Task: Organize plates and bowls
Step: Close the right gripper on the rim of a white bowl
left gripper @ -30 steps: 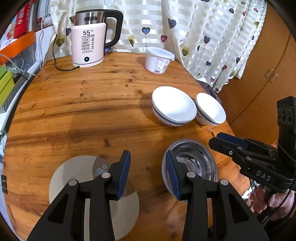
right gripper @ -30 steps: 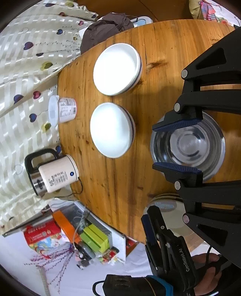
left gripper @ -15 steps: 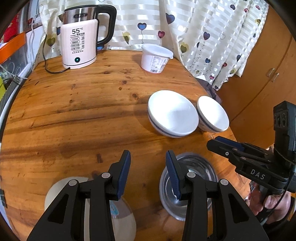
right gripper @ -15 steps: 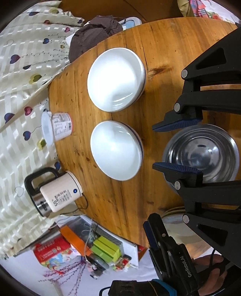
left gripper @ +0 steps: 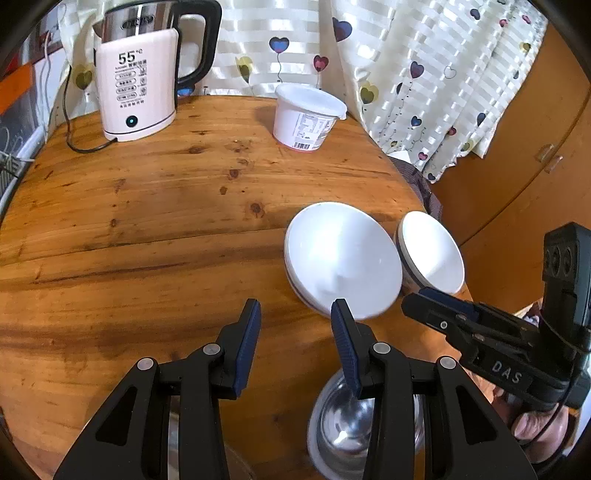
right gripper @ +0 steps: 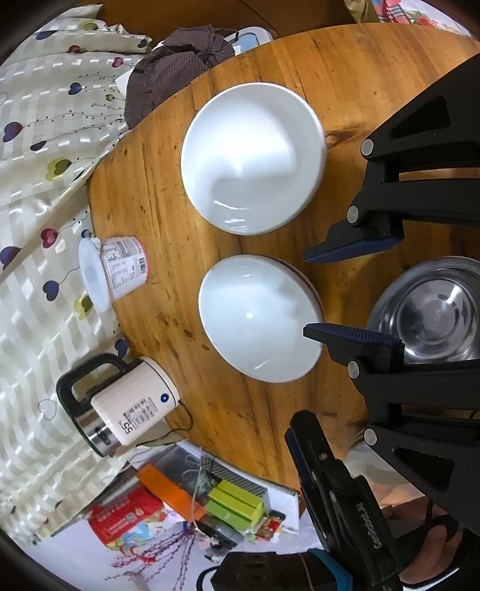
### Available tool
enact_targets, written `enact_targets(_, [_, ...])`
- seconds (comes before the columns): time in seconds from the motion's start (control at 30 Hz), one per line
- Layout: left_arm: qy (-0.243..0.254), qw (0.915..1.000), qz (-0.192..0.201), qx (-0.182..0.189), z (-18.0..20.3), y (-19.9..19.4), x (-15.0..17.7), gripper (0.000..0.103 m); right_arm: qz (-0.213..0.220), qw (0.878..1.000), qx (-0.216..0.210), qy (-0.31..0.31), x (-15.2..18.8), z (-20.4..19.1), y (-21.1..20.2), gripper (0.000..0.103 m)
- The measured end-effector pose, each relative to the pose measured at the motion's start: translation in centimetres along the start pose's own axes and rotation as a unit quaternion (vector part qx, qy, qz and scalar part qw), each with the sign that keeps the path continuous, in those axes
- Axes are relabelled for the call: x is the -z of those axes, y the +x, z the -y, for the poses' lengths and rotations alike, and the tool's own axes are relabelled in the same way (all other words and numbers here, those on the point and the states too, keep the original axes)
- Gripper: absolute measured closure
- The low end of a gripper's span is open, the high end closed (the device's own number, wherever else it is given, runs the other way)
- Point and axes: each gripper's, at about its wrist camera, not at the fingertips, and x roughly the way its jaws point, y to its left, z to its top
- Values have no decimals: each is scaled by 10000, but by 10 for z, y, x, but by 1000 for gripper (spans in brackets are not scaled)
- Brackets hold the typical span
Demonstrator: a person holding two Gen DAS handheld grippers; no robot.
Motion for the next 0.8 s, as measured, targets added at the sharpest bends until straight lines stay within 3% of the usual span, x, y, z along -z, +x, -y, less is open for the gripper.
enact_targets(0.67, [-133,9993,-245,264,-5,41,-19,62,-162,9997,8,195,-14,9,29,79])
enact_targets(0.8, [-105,9990,-294,328,-3,47,-21,70,-151,9997,31,193,-16,10,32,80])
